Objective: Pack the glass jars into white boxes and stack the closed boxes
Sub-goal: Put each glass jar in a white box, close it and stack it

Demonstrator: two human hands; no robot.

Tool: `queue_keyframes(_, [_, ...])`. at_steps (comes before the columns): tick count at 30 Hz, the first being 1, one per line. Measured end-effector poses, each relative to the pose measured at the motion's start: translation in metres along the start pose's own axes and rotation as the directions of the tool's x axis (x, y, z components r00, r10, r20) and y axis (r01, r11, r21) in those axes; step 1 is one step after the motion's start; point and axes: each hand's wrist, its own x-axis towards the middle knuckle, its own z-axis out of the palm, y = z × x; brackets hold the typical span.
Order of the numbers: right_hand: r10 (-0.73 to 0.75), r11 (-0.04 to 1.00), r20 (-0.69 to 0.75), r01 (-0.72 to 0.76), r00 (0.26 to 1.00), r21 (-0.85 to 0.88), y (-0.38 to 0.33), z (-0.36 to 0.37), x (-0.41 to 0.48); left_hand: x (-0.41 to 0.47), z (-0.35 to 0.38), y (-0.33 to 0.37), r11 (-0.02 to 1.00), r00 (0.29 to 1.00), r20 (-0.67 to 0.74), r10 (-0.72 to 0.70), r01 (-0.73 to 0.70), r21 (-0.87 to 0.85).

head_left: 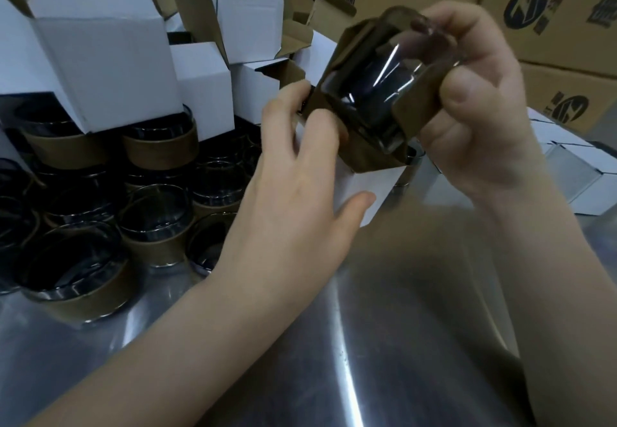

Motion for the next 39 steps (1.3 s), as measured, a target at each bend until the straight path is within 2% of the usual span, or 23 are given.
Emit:
queue_keyframes(3, [-0.006, 0.997, 0.065, 0.011, 0.998, -0.073, -0.001, -0.004, -0.003, -0.004, 0.002, 0.005, 0.998, 1.000, -0.007, 0.004, -0.005, -0.056])
queue_keyframes(6, [0.032, 0.983, 0.066, -0.020, 0.997, -0.185, -0.004, -0.008, -0.002, -0.009, 0.008, 0.009, 0.994, 0.999, 0.016, -0.029, 0.031, -0.102])
queue_keyframes(10, [0.158, 0.942, 0.060, -0.132, 0.986, -0.310, -0.009, -0.016, -0.003, -0.016, 0.015, 0.019, 0.990, 0.998, 0.012, -0.066, 0.067, -0.126])
queue_keyframes(14, [0.312, 0.844, 0.023, -0.266, 0.950, -0.466, -0.014, -0.019, -0.004, -0.017, 0.021, 0.021, 0.996, 0.999, 0.001, -0.052, 0.051, -0.079])
queue_keyframes(17, [0.373, 0.757, -0.018, -0.316, 0.928, -0.572, -0.016, -0.017, -0.005, -0.018, 0.026, 0.018, 0.998, 0.999, -0.014, -0.033, 0.032, -0.052])
queue_keyframes(22, [0.358, 0.622, -0.108, -0.324, 0.927, -0.713, -0.020, -0.007, -0.004, -0.016, 0.029, 0.014, 0.999, 1.000, -0.012, -0.011, 0.011, -0.033])
queue_keyframes(29, [0.271, 0.350, -0.159, -0.251, 0.949, -0.903, -0.018, 0.002, -0.003, -0.014, 0.031, 0.008, 1.000, 0.997, 0.069, -0.026, 0.026, -0.003])
queue_keyframes(39, [0.358, 0.281, -0.111, -0.220, 0.927, -0.934, -0.012, 0.000, -0.003, -0.014, 0.033, 0.005, 0.998, 0.999, 0.029, -0.018, 0.020, -0.058])
